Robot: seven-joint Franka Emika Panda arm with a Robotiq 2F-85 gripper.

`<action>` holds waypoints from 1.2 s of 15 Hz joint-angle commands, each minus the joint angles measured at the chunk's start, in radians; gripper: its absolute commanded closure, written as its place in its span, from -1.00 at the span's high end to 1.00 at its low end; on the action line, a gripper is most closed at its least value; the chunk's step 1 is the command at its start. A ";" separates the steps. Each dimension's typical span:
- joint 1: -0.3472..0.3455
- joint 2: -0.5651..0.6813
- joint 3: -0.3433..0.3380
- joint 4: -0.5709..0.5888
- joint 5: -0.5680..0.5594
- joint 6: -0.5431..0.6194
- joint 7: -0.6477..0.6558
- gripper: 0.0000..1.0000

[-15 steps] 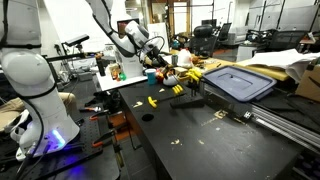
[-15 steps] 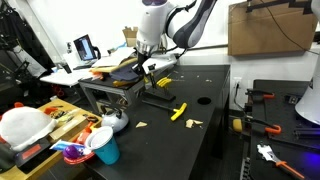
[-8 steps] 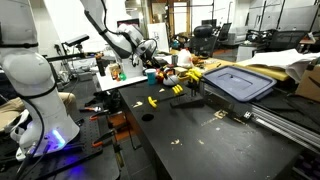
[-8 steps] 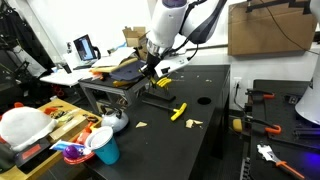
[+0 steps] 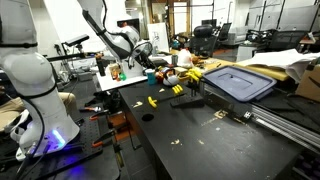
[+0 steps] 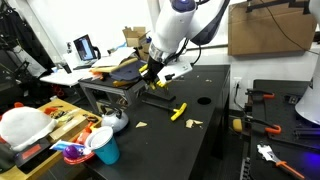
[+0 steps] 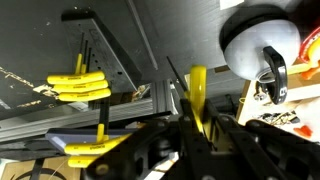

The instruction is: Remove one black object from the black stand

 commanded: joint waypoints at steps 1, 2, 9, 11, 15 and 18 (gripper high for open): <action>0.013 -0.005 0.009 0.003 -0.081 -0.011 0.109 -0.92; 0.012 0.002 0.011 0.004 -0.087 -0.010 0.120 -0.92; 0.006 0.054 0.013 0.028 -0.100 -0.022 0.145 -0.92; 0.003 0.071 0.012 0.039 -0.093 -0.021 0.139 -0.92; -0.002 0.108 0.010 0.061 -0.073 -0.012 0.117 -0.19; -0.007 0.120 0.008 0.068 -0.058 -0.004 0.107 0.10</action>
